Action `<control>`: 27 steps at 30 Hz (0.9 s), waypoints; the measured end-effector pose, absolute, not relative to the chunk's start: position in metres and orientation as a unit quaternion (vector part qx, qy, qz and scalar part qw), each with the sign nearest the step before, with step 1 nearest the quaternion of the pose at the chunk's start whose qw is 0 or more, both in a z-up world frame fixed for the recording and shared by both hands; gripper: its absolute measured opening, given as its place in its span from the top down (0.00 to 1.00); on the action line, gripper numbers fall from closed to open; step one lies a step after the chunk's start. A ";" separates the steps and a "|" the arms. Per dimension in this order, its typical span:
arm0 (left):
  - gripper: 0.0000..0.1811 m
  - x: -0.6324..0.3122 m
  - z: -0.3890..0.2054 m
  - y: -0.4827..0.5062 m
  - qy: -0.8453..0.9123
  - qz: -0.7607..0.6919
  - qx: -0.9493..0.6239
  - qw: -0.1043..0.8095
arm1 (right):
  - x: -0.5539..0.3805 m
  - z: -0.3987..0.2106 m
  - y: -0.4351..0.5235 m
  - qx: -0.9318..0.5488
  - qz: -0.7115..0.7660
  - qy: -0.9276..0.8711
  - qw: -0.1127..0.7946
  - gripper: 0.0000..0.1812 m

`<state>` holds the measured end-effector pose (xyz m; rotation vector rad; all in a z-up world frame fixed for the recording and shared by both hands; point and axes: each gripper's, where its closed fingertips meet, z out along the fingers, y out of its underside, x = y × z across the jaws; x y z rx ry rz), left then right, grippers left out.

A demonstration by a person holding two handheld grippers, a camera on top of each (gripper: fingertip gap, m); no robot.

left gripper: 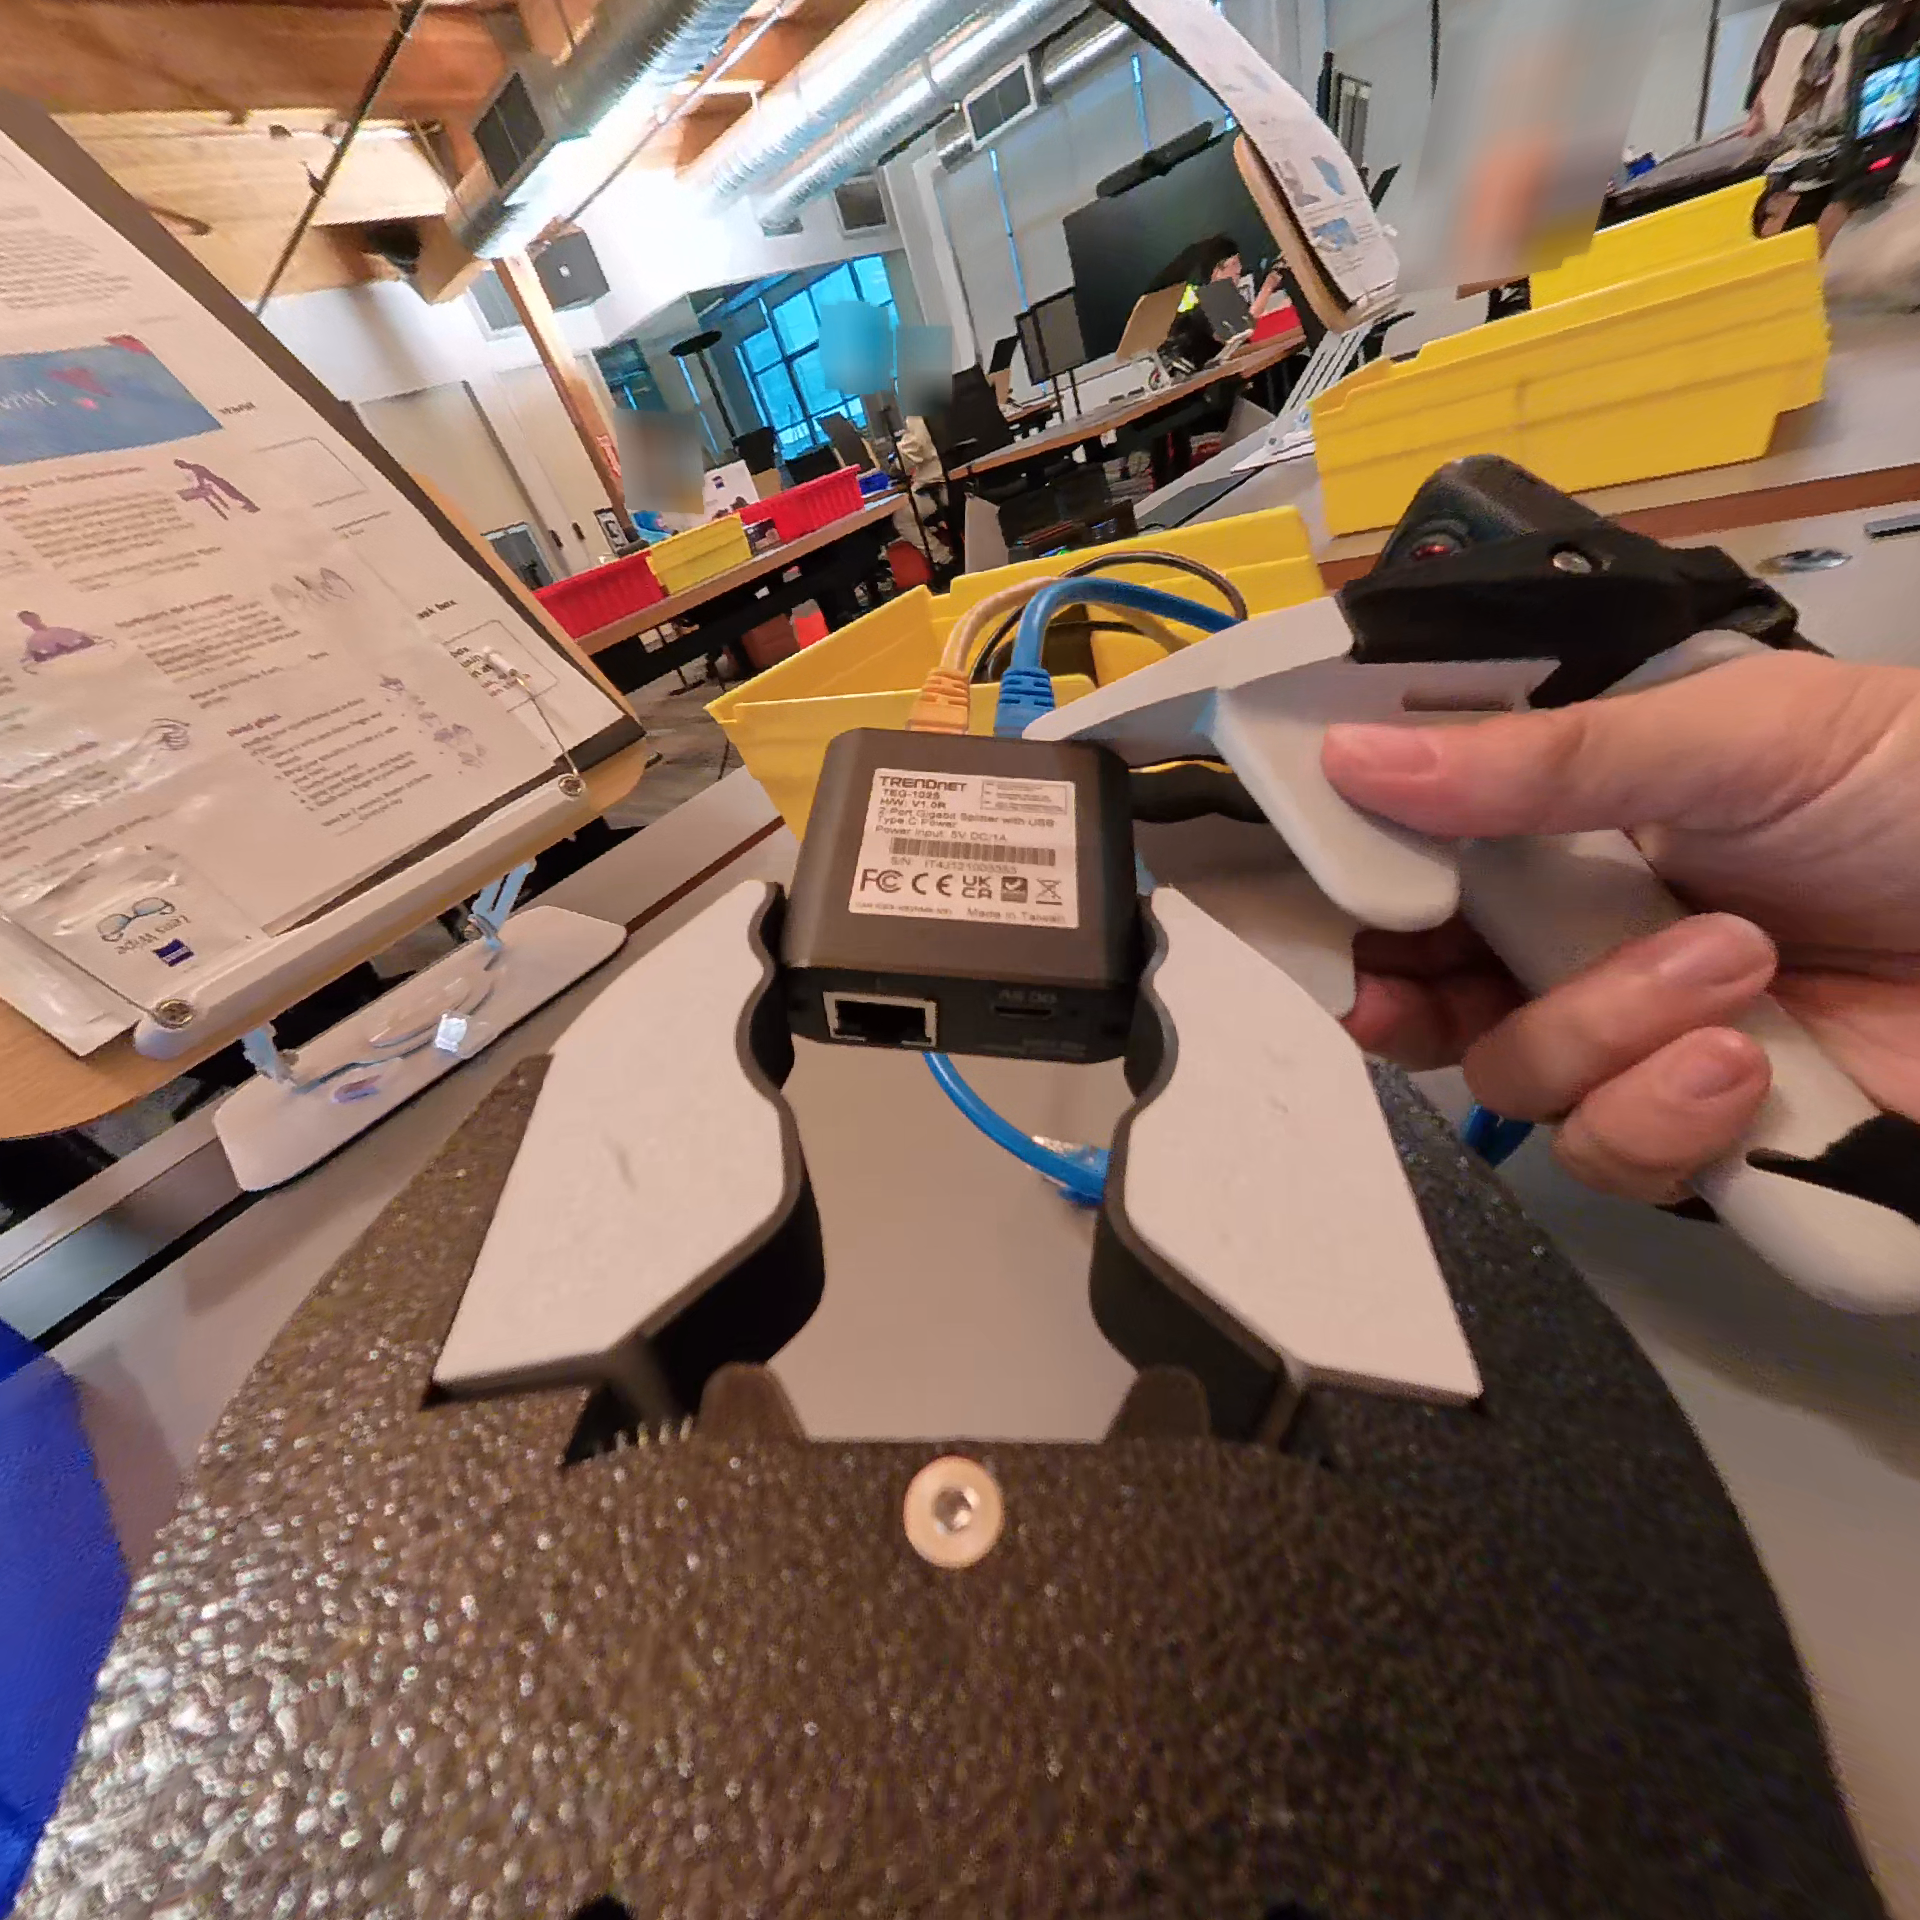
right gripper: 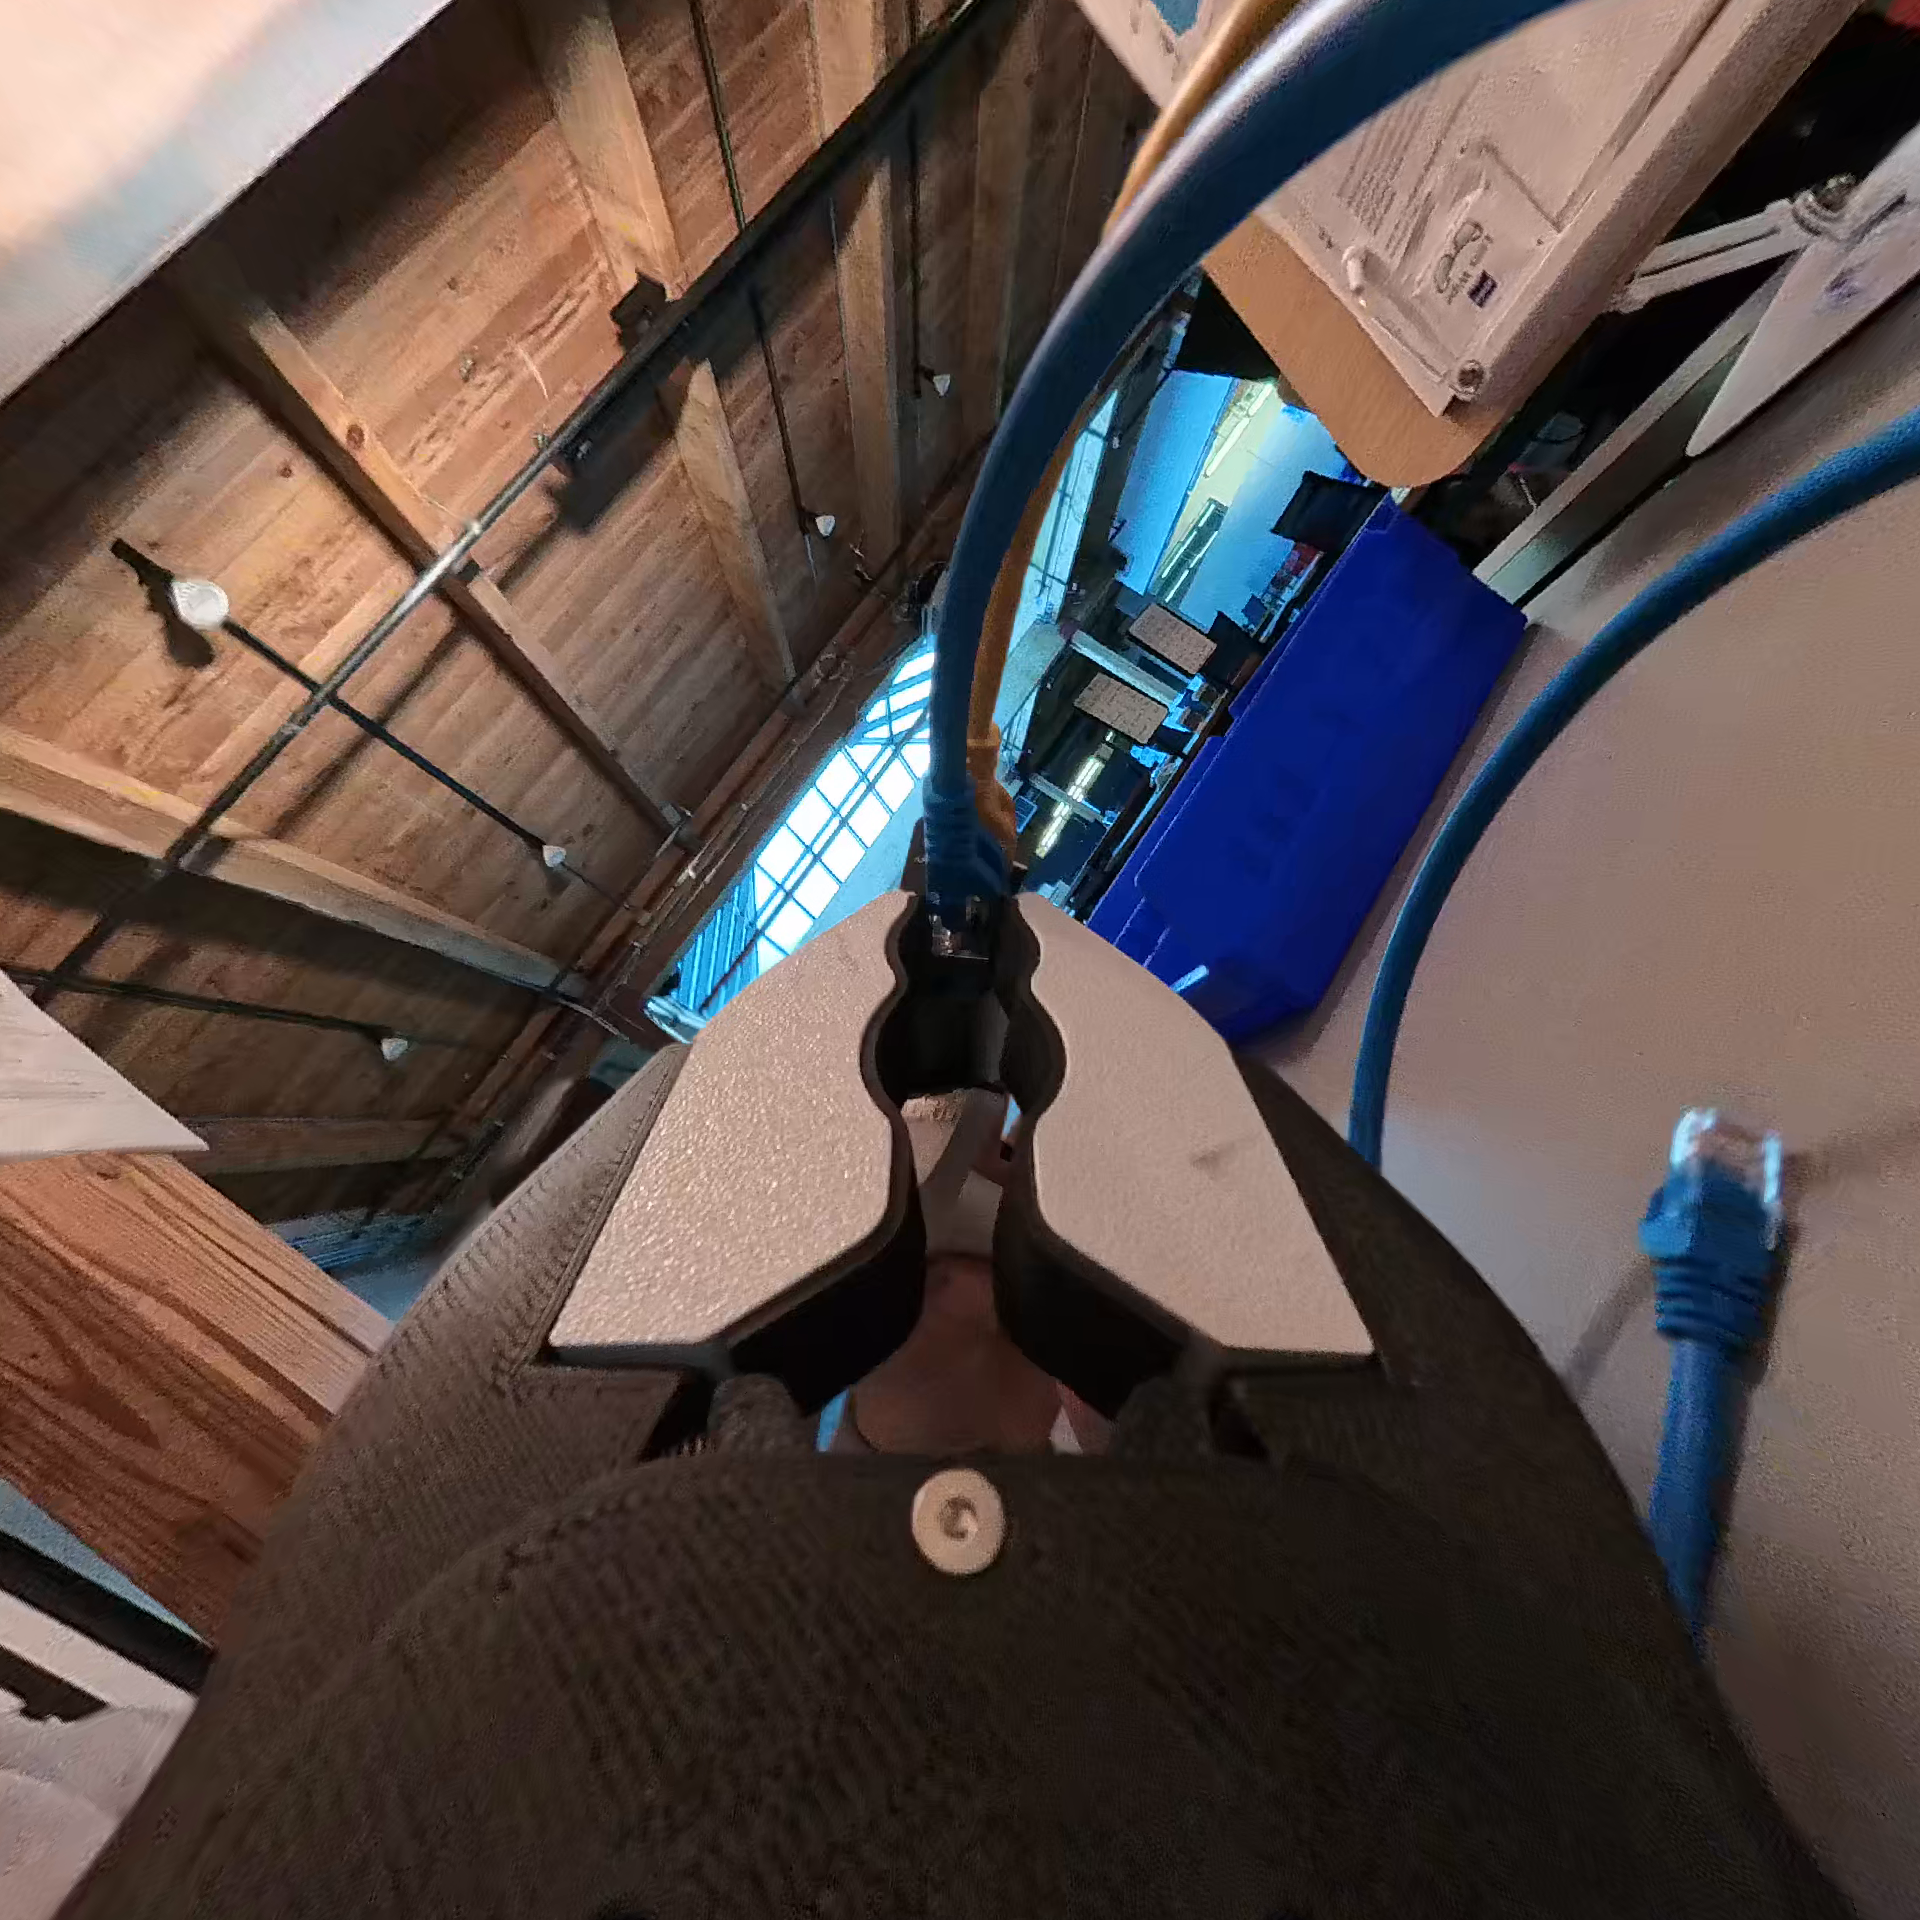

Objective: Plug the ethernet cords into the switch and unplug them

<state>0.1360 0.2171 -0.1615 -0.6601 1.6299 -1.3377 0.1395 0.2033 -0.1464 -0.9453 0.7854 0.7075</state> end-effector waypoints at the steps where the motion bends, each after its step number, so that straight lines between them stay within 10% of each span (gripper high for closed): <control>1: 0.66 0.137 -0.164 0.217 0.660 -0.535 -0.268 0.454 | 0.141 -0.148 0.203 -0.438 0.322 0.356 0.760 0.93; 27: 0.66 0.134 -0.123 0.264 0.563 -0.530 -0.325 0.545 | 0.154 -0.108 0.164 -0.579 0.185 0.213 0.765 0.94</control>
